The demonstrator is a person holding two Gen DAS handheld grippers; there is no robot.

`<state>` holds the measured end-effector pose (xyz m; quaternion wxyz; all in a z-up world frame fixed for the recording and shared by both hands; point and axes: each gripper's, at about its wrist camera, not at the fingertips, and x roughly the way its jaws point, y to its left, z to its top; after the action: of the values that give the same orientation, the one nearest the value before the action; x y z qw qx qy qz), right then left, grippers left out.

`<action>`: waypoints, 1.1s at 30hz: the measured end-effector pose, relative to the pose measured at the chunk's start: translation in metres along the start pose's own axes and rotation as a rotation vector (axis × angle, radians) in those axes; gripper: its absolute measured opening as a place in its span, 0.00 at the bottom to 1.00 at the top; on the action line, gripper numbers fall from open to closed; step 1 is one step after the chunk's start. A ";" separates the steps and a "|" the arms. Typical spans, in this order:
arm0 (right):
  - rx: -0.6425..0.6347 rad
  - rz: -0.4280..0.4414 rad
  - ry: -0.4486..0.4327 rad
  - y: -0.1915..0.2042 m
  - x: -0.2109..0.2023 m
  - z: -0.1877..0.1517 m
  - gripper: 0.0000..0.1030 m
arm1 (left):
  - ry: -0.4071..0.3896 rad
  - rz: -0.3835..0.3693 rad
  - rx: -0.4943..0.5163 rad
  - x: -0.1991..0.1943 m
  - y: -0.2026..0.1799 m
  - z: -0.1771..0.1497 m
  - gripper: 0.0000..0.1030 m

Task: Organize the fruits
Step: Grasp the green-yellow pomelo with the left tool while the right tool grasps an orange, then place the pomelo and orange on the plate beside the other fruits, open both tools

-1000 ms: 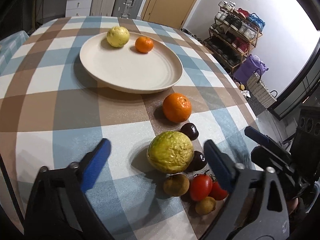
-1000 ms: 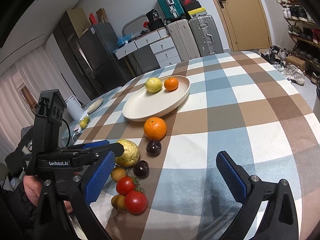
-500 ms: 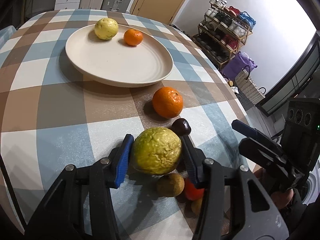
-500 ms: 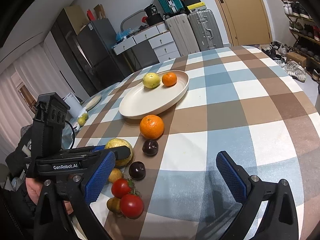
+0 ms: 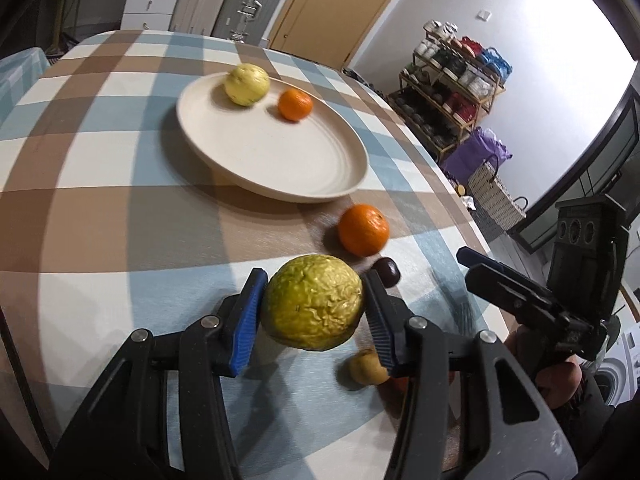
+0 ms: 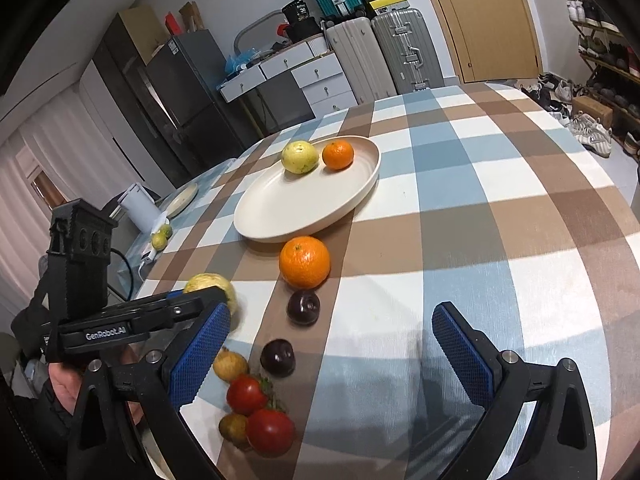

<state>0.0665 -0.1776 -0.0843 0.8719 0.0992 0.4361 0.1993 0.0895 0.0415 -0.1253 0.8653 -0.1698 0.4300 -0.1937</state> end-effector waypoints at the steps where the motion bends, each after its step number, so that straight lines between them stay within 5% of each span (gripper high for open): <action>1: -0.003 -0.004 0.003 0.000 0.002 0.002 1.00 | -0.006 0.001 -0.004 -0.003 0.003 0.001 0.44; 18: -0.081 0.029 0.115 0.023 0.073 0.035 0.96 | -0.044 0.016 -0.047 -0.018 0.042 0.000 0.44; 25: -0.082 0.010 0.144 0.026 0.089 0.038 0.80 | -0.038 0.012 -0.050 -0.014 0.042 -0.003 0.44; 33: -0.077 0.011 0.164 0.026 0.091 0.037 0.41 | -0.037 0.016 -0.046 -0.014 0.041 -0.002 0.44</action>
<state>0.1382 -0.1144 -0.1186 0.8354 0.0514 0.4973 0.2281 0.0880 0.0834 -0.1354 0.8705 -0.1896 0.4198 -0.1736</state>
